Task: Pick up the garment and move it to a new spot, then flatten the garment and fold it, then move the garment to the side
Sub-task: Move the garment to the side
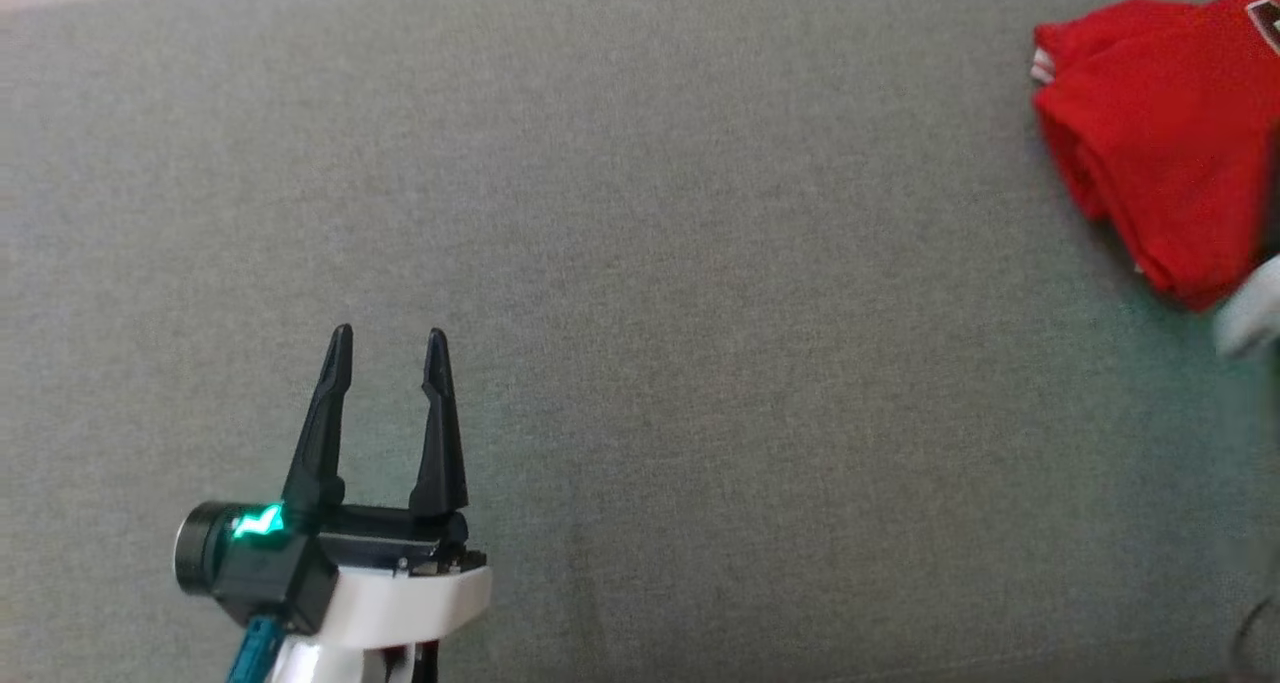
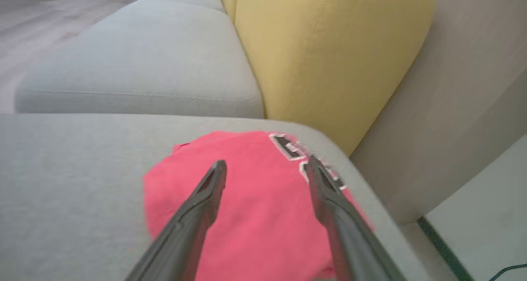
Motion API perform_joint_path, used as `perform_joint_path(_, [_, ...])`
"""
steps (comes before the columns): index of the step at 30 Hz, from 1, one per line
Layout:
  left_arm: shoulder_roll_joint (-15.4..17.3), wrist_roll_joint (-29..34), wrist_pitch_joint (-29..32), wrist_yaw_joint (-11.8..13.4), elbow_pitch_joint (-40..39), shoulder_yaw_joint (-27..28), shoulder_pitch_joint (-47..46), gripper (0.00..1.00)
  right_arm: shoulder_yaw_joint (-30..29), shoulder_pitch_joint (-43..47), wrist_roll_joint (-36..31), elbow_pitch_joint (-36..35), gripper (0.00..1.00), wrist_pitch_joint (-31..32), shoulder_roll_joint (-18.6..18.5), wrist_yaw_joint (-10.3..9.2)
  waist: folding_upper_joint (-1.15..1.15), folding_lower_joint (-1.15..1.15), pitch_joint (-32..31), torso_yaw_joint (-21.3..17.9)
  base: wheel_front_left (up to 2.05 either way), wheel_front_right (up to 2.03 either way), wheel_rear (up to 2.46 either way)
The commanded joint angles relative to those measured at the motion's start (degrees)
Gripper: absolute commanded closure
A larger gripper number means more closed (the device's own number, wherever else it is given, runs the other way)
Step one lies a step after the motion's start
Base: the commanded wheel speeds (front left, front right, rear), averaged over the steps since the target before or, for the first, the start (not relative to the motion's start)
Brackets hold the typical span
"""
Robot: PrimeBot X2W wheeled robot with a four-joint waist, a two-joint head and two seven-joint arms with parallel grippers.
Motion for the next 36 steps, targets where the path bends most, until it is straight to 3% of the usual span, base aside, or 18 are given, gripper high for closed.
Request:
perform_joint_path(1, [-0.32, -0.34, -0.36, 0.47, -1.66, 1.98, -0.35, 0.0, 2.49, 2.55, 1.33, -2.92, 0.0, -1.02, 1.24, 0.37, 0.0, 0.0, -2.35, 0.33, 0.0, 0.0, 0.0])
perform_joint_path(6, [-0.32, -2.48, -0.36, -0.19, -0.52, 2.18, 1.39, 0.0, 9.43, 11.15, 6.49, -4.17, 0.0, -5.18, 5.47, 0.37, 0.0, 0.0, -6.93, 1.35, 0.0, 0.0, 0.0])
perform_joint_path(12, [-0.32, -3.47, -0.36, -0.28, 2.34, 2.38, 4.58, 0.0, 17.7, 19.86, 12.27, -1.9, 0.0, -15.6, 7.62, 0.37, 0.0, 0.0, -13.4, 3.81, 0.0, 0.0, 0.0])
perform_joint_path(16, [-0.32, -3.32, -0.36, 0.22, 3.64, 2.72, 6.96, 0.0, 21.52, 24.27, 12.7, -0.51, 0.0, -22.03, 8.45, 0.37, 0.0, 0.0, -17.41, 5.74, 0.0, 0.0, 0.0])
perform_joint_path(24, [-0.32, -1.55, -0.36, -0.26, 4.0, 4.49, 10.68, 0.0, 20.21, 31.4, 8.69, -7.47, 0.0, -22.8, 12.12, 0.37, 0.0, 0.0, -21.27, 7.63, 0.0, 0.0, 0.0])
perform_joint_path(31, [-0.32, -0.11, -0.36, -0.51, 2.72, 5.22, 12.85, 0.0, 17.86, 35.6, 5.93, -10.57, 0.0, -22.82, 12.85, 0.37, 0.0, 0.0, -22.35, 8.86, 0.0, 0.0, 0.0])
perform_joint_path(36, [-0.32, 0.63, -0.36, -1.43, 2.84, 5.07, 13.22, 0.0, 17.25, 36.3, 7.8, -10.92, 0.0, -22.82, 12.9, 0.37, 0.0, 0.0, -22.42, 9.56, 0.0, 0.0, 0.0])
